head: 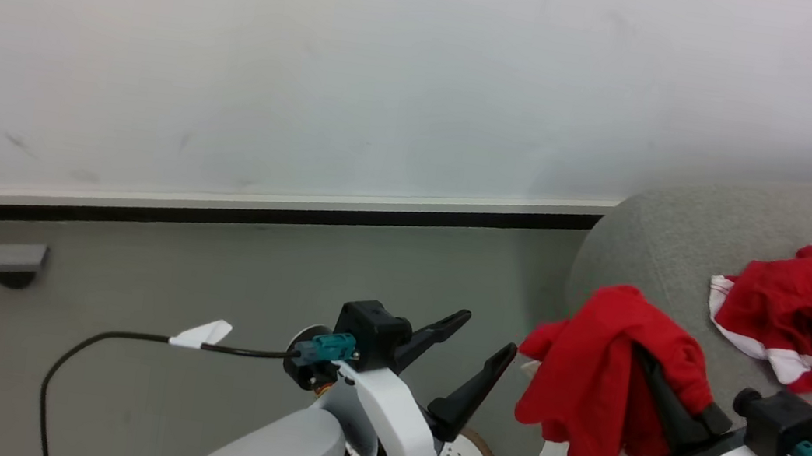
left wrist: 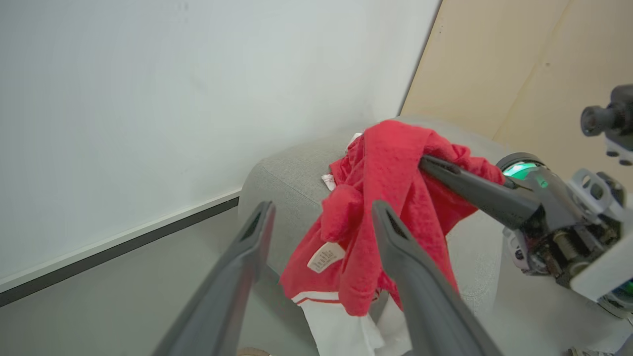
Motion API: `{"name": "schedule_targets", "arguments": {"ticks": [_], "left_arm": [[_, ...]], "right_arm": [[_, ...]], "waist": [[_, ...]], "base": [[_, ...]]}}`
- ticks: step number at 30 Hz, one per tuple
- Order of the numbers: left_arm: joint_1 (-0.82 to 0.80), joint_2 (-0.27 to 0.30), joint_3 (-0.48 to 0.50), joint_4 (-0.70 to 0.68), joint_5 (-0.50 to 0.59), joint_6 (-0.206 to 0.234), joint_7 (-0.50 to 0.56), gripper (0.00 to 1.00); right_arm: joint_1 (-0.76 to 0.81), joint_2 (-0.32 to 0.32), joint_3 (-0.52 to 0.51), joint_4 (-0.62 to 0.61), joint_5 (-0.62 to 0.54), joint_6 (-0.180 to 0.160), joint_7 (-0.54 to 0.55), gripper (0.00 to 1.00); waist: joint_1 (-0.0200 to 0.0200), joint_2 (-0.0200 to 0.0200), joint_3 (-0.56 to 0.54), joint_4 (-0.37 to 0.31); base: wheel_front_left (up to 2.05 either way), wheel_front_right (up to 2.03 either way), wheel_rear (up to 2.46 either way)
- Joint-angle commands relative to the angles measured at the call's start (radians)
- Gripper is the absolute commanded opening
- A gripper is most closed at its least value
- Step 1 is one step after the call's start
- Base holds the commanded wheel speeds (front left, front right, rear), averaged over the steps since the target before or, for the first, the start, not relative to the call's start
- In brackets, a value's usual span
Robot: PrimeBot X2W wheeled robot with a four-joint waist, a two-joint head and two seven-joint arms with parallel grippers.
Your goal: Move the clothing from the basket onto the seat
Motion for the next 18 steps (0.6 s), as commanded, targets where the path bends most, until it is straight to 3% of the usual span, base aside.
{"name": "schedule_targets", "arguments": {"ticks": [1, 10, 18], "left_arm": [[0.017, 0.012, 0.003, -0.006, 0.003, 0.005, -0.007, 1.00], [0.032, 0.023, 0.020, -0.019, 0.076, 0.022, -0.020, 1.00], [0.069, 0.006, 0.054, -0.039, 0.144, 0.015, -0.021, 1.00]], "right_arm": [[0.021, -0.014, -0.025, -0.015, -0.018, -0.002, 0.000, 0.00], [0.074, -0.058, -0.145, -0.104, -0.063, -0.002, 0.000, 0.00], [0.109, -0.068, -0.187, -0.154, -0.076, -0.002, 0.000, 0.00]], "waist": [[0.0000, -0.0001, 0.008, -0.059], [0.0000, -0.0001, 0.022, -0.191], [0.0000, -0.0001, 0.037, -0.258]], "base": [[0.00, 0.00, 0.00], [0.00, 0.00, 0.00], [0.00, 0.00, 0.00]]}}
